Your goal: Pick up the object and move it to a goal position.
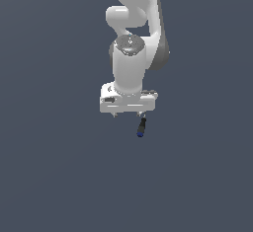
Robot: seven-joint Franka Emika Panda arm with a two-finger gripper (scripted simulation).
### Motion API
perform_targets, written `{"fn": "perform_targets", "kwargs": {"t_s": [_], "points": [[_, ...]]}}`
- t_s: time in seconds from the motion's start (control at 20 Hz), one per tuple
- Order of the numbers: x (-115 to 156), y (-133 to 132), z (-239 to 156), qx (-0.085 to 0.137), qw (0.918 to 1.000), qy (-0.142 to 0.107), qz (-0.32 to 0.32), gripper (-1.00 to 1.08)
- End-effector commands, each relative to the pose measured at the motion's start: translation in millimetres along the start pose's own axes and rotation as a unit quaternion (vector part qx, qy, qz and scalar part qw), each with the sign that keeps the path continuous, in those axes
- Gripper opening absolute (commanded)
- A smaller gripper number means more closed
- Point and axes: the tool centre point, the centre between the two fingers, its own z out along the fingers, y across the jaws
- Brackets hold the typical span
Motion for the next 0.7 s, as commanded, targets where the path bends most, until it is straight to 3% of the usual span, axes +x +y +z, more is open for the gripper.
{"fn": "perform_targets", "kwargs": {"t_s": [0.0, 0.65], "points": [[0.0, 0.0, 0.0, 0.000, 1.0000, 0.000, 0.000, 1.00], [3.6, -7.4, 4.2, 0.016, 0.9999, 0.003, 0.006, 1.00]]}}
